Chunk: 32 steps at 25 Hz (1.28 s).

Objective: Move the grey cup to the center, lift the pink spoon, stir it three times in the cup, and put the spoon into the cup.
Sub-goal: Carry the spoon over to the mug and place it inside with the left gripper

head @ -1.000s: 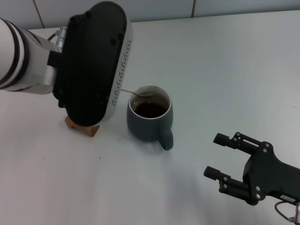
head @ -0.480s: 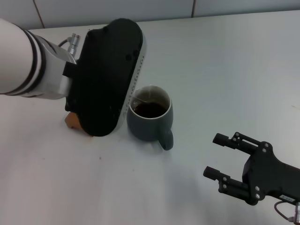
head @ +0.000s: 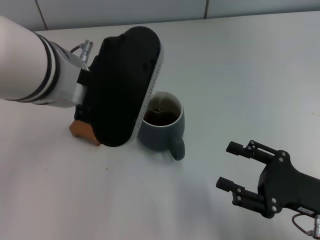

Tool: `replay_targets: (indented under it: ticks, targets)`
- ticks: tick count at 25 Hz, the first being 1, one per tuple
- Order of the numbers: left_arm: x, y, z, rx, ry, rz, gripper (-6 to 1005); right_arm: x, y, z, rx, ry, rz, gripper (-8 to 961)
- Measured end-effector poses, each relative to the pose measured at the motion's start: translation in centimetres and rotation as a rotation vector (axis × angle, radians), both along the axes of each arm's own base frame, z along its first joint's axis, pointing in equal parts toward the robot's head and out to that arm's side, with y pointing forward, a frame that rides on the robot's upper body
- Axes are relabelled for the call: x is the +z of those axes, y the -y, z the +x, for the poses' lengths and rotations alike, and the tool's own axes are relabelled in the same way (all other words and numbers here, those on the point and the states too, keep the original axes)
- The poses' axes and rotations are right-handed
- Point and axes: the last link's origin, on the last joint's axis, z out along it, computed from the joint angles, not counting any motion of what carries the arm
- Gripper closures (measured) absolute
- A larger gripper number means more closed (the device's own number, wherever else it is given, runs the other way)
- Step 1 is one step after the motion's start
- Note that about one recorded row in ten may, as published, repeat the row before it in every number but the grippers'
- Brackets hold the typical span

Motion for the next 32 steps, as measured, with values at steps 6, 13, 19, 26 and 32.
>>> replay_targets:
  ticks: [6, 13, 19, 26, 32]
  targets:
    - [-0.5, -0.3, 0.4, -0.015, -0.019, -0.015, 869, 0.0, -0.1, -0.1, 0.005, 0.000, -0.001, 240]
    - [-2.0, -0.9, 0.5, -0.036, -0.041, -0.041, 869, -0.1, -0.1, -0.1, 0.003, 0.000, -0.004, 240]
    - [-2.7, -0.5, 0.6, -0.052, -0.056, -0.065, 869, -0.1, 0.0, -0.1, 0.003, 0.000, -0.007, 240]
    - [-2.2, -0.3, -0.2, -0.008, -0.071, -0.062, 869, -0.1, 0.0, -0.1, 0.002, 0.001, -0.007, 240]
    - [-1.8, -0.9, 0.2, -0.020, -0.042, -0.033, 869, -0.2, 0.0, -0.1, 0.002, 0.002, -0.008, 240]
